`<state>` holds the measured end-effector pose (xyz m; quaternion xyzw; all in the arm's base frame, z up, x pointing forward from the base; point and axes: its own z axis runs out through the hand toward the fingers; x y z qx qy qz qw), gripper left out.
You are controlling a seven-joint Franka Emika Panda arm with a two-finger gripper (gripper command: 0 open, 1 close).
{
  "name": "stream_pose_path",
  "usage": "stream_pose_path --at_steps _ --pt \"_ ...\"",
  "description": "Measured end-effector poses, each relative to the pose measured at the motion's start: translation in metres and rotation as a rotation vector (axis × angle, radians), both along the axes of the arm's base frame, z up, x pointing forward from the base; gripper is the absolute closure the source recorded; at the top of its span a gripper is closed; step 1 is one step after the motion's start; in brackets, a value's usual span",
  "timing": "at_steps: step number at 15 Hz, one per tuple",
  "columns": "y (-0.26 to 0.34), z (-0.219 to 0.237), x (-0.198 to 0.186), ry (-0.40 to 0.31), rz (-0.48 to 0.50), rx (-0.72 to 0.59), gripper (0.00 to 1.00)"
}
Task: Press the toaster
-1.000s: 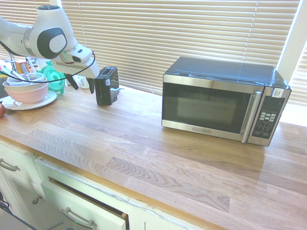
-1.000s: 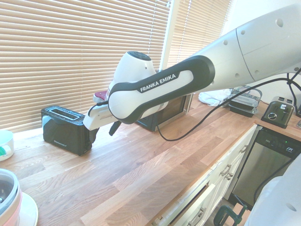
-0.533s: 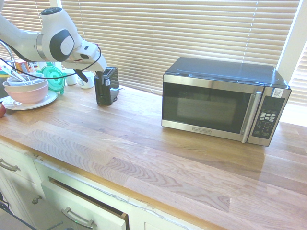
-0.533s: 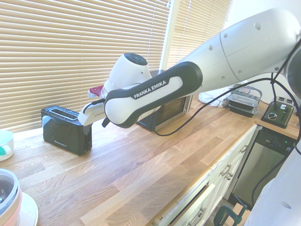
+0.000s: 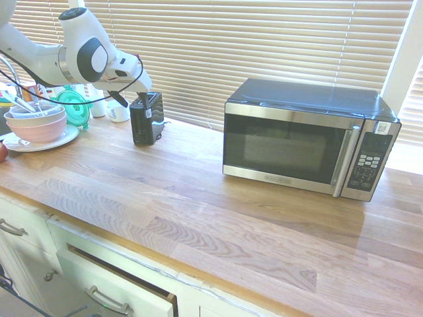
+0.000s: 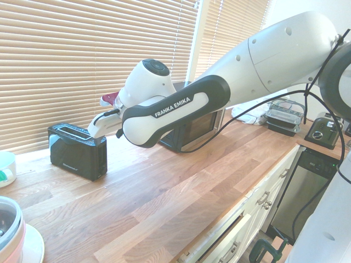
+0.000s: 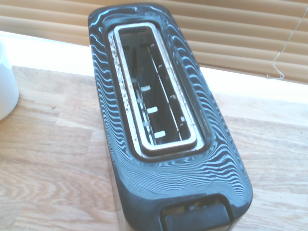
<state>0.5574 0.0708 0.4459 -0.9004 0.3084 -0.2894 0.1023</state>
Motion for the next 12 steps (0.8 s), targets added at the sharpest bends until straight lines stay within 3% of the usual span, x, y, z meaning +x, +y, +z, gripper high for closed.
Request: stream_pose_path --at_steps 12 --pt "-0.0052 0.0032 0.0039 -0.004 -0.009 0.001 1.00"
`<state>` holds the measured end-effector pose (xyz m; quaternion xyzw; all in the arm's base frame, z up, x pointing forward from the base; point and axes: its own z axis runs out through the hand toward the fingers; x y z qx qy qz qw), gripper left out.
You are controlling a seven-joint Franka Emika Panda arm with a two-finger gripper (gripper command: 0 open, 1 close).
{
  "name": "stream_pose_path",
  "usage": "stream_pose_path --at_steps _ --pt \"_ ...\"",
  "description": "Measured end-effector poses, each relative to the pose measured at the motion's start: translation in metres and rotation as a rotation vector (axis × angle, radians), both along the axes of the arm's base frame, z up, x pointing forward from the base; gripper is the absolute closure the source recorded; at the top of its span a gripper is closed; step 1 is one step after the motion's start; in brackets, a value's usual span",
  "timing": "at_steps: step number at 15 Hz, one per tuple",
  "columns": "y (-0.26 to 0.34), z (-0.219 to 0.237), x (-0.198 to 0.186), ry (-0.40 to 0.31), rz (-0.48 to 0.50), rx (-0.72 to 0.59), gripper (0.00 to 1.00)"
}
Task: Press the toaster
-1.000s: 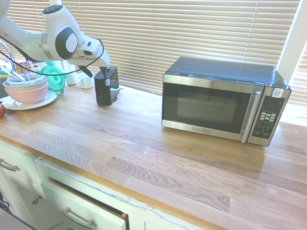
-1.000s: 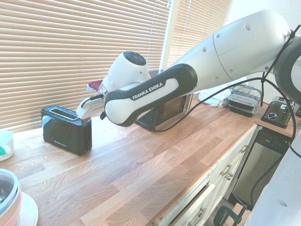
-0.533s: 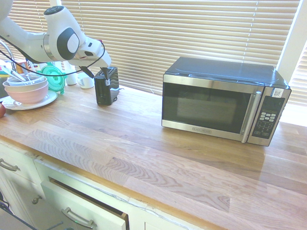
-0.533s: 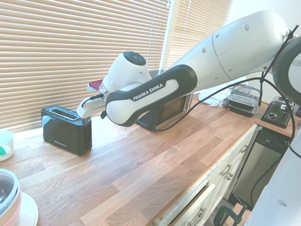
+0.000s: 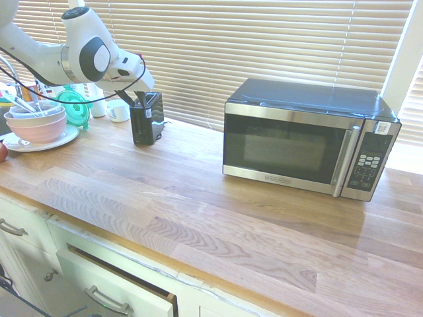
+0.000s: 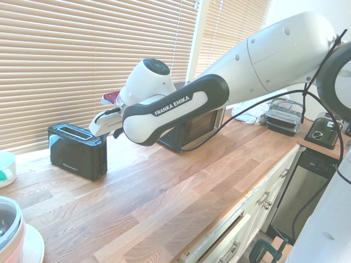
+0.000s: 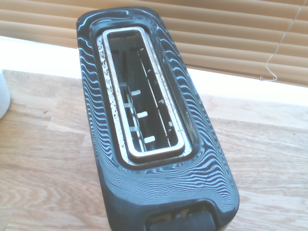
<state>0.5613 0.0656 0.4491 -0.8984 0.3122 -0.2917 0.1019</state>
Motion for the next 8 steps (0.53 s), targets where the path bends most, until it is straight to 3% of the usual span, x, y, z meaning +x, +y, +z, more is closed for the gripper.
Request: stream_pose_path --at_steps 8 --pt "0.0021 -0.0046 0.0006 0.007 0.015 -0.018 1.00"
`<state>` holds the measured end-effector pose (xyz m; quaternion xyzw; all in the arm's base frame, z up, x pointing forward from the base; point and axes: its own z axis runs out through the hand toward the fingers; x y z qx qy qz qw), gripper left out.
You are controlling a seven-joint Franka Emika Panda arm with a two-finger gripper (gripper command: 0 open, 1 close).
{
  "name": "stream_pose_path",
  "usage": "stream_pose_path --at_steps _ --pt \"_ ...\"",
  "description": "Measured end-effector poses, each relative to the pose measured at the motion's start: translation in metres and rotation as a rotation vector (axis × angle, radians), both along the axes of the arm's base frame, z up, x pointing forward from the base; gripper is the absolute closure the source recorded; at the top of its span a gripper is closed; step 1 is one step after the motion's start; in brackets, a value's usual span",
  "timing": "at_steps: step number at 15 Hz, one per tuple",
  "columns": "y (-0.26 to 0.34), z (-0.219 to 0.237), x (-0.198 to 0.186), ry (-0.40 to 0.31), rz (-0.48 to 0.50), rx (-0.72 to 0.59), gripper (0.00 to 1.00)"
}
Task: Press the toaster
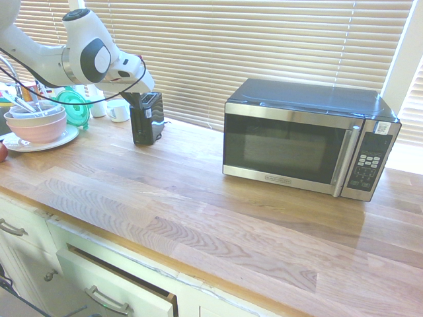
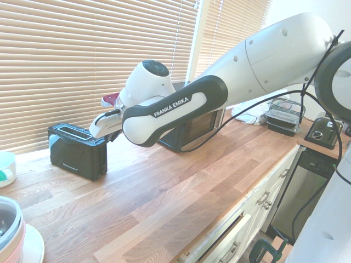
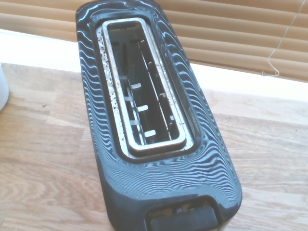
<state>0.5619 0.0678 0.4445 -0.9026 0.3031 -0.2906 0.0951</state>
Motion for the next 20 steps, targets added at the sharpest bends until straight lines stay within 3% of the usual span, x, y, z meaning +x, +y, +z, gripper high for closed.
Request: stream_pose_path --at_steps 10,20 --pt "0.029 0.002 0.000 -0.011 0.023 -0.044 1.00" --pt "0.033 -0.024 0.021 0.028 0.020 -0.055 1.00"
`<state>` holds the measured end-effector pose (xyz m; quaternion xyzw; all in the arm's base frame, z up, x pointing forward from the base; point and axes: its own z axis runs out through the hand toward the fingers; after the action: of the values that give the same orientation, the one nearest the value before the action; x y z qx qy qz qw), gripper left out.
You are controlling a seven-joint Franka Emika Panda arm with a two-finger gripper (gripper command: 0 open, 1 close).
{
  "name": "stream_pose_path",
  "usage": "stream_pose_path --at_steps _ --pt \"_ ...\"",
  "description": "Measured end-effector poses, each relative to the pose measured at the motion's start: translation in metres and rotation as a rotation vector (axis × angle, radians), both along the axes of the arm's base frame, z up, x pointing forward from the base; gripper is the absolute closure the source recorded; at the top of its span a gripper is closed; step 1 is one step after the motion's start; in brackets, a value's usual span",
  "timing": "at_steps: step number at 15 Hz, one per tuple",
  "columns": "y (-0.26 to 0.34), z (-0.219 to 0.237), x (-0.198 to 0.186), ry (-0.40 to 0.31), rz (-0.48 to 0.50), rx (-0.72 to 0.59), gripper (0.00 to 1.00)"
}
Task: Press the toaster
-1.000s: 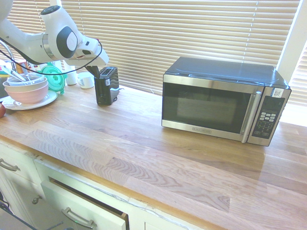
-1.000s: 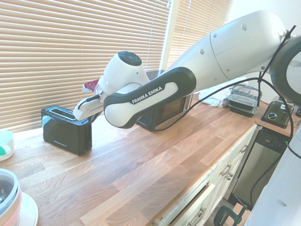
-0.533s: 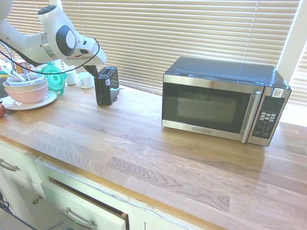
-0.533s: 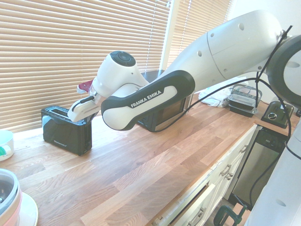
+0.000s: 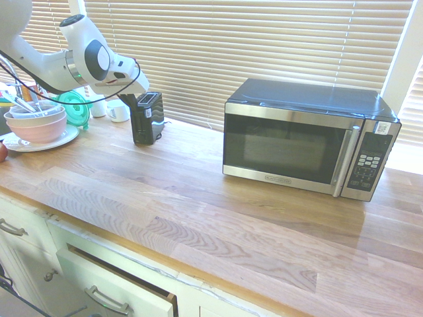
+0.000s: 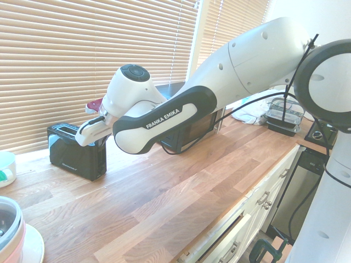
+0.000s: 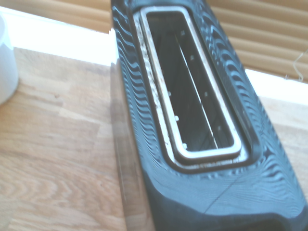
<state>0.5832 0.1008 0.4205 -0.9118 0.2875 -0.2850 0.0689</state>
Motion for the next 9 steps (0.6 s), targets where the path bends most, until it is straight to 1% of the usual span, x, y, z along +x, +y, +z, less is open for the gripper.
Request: stream_pose_path --at_steps 4,9 --pt "-0.005 -0.024 0.006 0.027 -0.009 0.017 1.00" --pt "-0.013 -0.038 0.010 0.041 -0.016 0.035 1.00"
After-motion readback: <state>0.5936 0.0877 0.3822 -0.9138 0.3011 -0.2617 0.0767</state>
